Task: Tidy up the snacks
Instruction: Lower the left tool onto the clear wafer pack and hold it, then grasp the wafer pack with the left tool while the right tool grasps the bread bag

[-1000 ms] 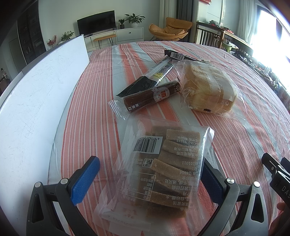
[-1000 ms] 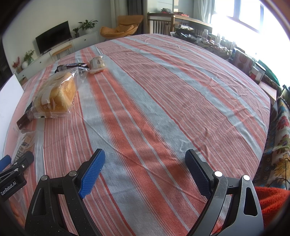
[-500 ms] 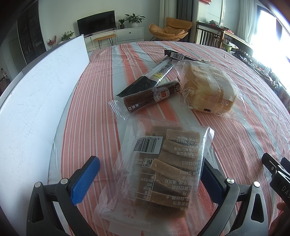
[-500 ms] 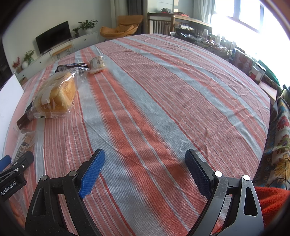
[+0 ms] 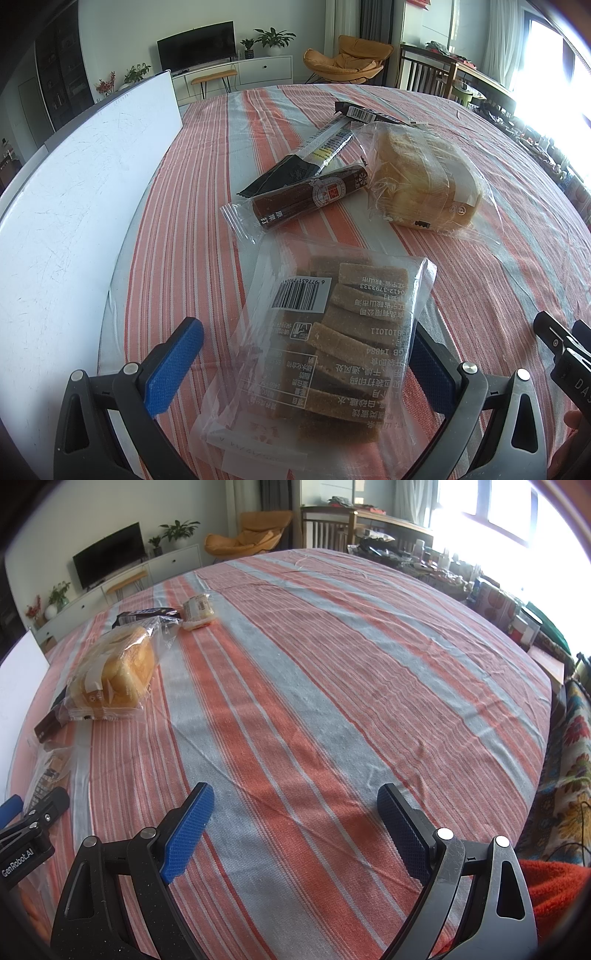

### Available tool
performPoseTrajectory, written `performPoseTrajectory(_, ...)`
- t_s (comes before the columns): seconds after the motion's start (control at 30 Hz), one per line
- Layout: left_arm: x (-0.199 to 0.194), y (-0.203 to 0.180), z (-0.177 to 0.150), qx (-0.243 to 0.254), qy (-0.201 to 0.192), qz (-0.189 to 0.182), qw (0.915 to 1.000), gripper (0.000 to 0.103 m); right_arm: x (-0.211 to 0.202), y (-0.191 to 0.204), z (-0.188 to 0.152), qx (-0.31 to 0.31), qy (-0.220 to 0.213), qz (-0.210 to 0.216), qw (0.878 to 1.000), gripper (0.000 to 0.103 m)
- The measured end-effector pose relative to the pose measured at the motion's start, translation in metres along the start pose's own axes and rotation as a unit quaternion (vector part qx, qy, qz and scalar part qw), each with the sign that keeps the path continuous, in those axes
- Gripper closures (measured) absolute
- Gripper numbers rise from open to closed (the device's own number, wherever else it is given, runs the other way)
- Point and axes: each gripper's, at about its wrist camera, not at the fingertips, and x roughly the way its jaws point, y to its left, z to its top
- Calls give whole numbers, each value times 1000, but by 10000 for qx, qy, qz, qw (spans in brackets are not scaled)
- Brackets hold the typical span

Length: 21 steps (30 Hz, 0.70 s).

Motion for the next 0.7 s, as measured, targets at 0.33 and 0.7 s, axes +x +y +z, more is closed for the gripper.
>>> performPoseTrajectory(0.33,0,0,0,-2,-2,1,10000,0,-16,-21,35,722,-171,1305,9887,12)
performPoseTrajectory(0.7,0,0,0,0,-2,1,10000,0,50,142,120,-808,1448,1187,9790,12)
